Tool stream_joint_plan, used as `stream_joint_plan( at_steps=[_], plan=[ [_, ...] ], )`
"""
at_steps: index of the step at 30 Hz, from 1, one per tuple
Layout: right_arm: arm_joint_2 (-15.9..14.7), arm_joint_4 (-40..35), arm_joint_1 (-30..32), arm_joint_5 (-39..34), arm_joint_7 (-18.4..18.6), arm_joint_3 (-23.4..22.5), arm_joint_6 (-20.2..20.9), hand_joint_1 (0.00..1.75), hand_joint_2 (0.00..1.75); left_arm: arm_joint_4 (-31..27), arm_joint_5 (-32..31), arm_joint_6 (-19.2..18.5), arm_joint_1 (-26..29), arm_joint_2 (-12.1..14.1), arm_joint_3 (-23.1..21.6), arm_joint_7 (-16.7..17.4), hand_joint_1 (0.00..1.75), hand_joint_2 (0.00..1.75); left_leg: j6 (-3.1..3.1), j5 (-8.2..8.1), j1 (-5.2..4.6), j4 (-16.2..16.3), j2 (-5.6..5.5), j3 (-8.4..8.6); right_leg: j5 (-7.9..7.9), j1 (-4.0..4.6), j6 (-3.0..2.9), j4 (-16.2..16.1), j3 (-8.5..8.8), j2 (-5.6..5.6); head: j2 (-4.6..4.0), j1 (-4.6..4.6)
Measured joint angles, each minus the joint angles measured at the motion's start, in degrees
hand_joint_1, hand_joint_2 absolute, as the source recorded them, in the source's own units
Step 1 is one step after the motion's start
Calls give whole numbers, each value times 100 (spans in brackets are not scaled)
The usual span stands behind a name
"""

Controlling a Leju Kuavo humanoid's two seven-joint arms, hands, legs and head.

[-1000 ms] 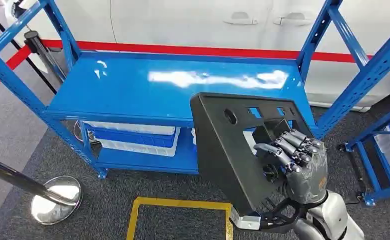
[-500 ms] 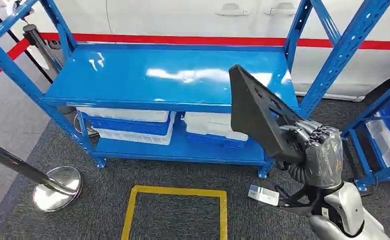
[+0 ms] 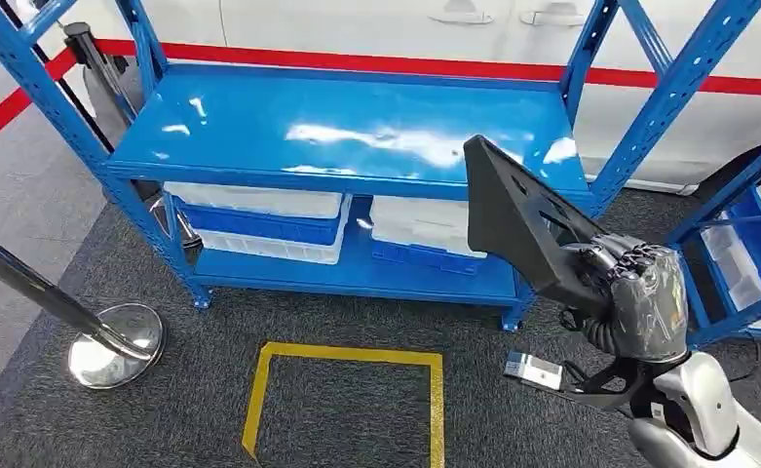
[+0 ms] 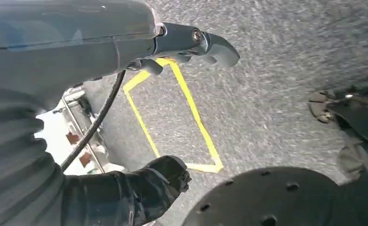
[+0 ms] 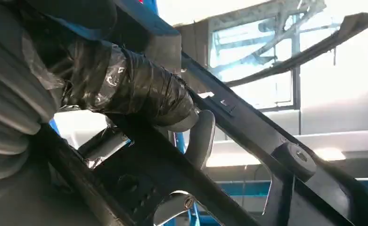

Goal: Take the parts from the cabinet and place them on the table.

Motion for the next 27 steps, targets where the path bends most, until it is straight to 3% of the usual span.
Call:
stream_joint_plan(
  at_steps=[1,2,3,4,5,8,9,10,11,13,14,15,16,17,18,19,20,21,22,23,24,25,26,27],
  plan=[
    [0,15,0,-7,13,11,7,175,175,0,-4,-2,0,0,2,-7,0,175,-7,37,-1,34,2,-86,161,2,-1,-61,127,-1,0,2],
    [0,24,0,-20,33,15,11,175,175,0,-24,-2,0,0,4,-13,0,175,-12,67,-3,63,2,-154,357,3,-12,-328,347,-2,0,2],
    [-4,31,-1,-55,61,15,28,175,175,2,-33,-2,0,0,7,-15,0,175,-21,95,-3,99,2,-221,553,7,-36,-835,708,-4,0,0],
    [-11,28,-2,-90,96,15,53,175,175,0,-46,-2,1,-2,9,-22,0,175,-33,112,-3,139,1,-260,613,16,-74,-1344,1068,-5,0,0],
    [-31,28,-15,-127,125,15,103,175,175,0,-61,-4,4,-4,11,-28,0,175,-63,135,-16,161,-1,-310,428,67,-114,-1727,1291,-7,0,0],
    [-63,37,-15,-181,177,15,197,175,175,2,-120,-11,13,-13,20,-39,0,175,-159,265,7,138,0,-324,512,103,-148,-1794,1258,-7,0,0],
    [-63,37,-8,-192,201,15,216,175,175,2,-142,-11,35,-13,22,-39,0,175,-195,319,-10,110,-5,-325,580,94,-193,-1843,1228,-15,0,0],
    [-63,37,-3,-208,205,15,238,175,175,4,-144,-11,29,-13,28,-39,0,175,-221,200,0,181,-23,-381,669,18,-234,-1920,1213,-53,0,2],
    [-63,37,-2,-221,216,13,251,175,175,2,-144,-11,31,-13,35,-37,0,175,-260,-46,0,332,-34,-459,739,22,-286,-1948,1159,-42,0,-7],
    [-63,37,9,-232,221,13,271,175,175,4,-146,-9,42,-13,57,-37,0,175,-320,-692,37,1141,-38,-692,854,24,-307,-1945,1006,-47,0,-7],
    [-63,37,13,-232,219,13,271,175,175,4,-151,-9,42,-15,57,-31,0,175,-347,-887,52,1554,-38,-796,906,24,-301,-1933,928,-46,0,-9],
    [-63,37,17,-232,219,13,271,175,175,2,-151,-9,40,-15,59,-33,0,175,-369,-923,70,1830,-38,-831,956,22,-293,-1914,851,-47,0,-7],
    [-63,37,24,-232,219,13,273,175,175,2,-151,-9,36,-15,59,-33,0,175,-389,-801,95,1876,-37,-756,1002,18,-276,-1899,771,-48,0,-7],
    [-63,37,34,-234,219,13,280,175,175,4,-151,-9,34,-15,59,-33,0,175,-405,-573,117,1670,-37,-560,1045,11,-250,-1876,695,-48,0,-7],
    [-63,37,36,-245,219,13,295,175,175,2,-159,-9,35,-15,63,-31,0,175,-418,-345,140,1220,-37,-230,1084,1,-221,-1843,615,-46,0,-9],
    [-63,37,36,-258,219,13,304,175,175,4,-173,-9,34,-15,66,-26,0,175,-426,-245,158,700,-39,134,1115,-8,-188,-1802,557,-41,0,-7],
    [-66,37,41,-267,221,6,308,175,175,2,-199,-9,21,-17,72,-20,0,175,-436,-453,168,209,-64,405,1137,-2,-152,-1765,502,-38,0,-9],
    [-77,37,41,-282,221,-11,321,175,175,2,-205,-9,22,-15,89,-17,0,175,-383,-502,102,-16,-103,539,1167,4,-115,-1734,473,-38,0,-4],
    [-76,37,48,-282,221,-15,334,175,175,2,-210,-9,34,-17,124,-13,0,175,-340,-441,97,61,-103,471,1228,5,-73,-1751,477,-36,2,-4],
    [-79,37,48,-282,223,-15,365,175,175,4,-212,-11,29,-17,151,-11,0,175,-333,-439,81,57,-104,449,1271,2,-40,-1755,464,-35,2,-4],
    [-79,37,54,-282,240,-18,405,175,175,4,-225,-7,32,-15,157,-13,0,175,-281,-405,54,75,-100,432,1325,-13,2,-1772,459,-33,0,0],
    [-81,39,81,-284,254,-18,407,175,175,4,-234,-7,41,-17,162,-13,0,175,-187,-318,101,19,-71,365,1295,-37,27,-1744,414,-24,0,-2],
    [-81,39,88,-297,267,-20,413,175,175,4,-245,-7,32,-17,175,-13,0,175,-137,-258,87,24,-46,318,1065,-49,29,-1613,346,-16,2,-2],
    [-81,41,88,-306,275,-22,424,175,175,4,-256,-4,35,-17,199,-20,0,175,-65,-197,74,27,-34,251,713,-49,31,-1328,239,-17,0,0]
  ],
)
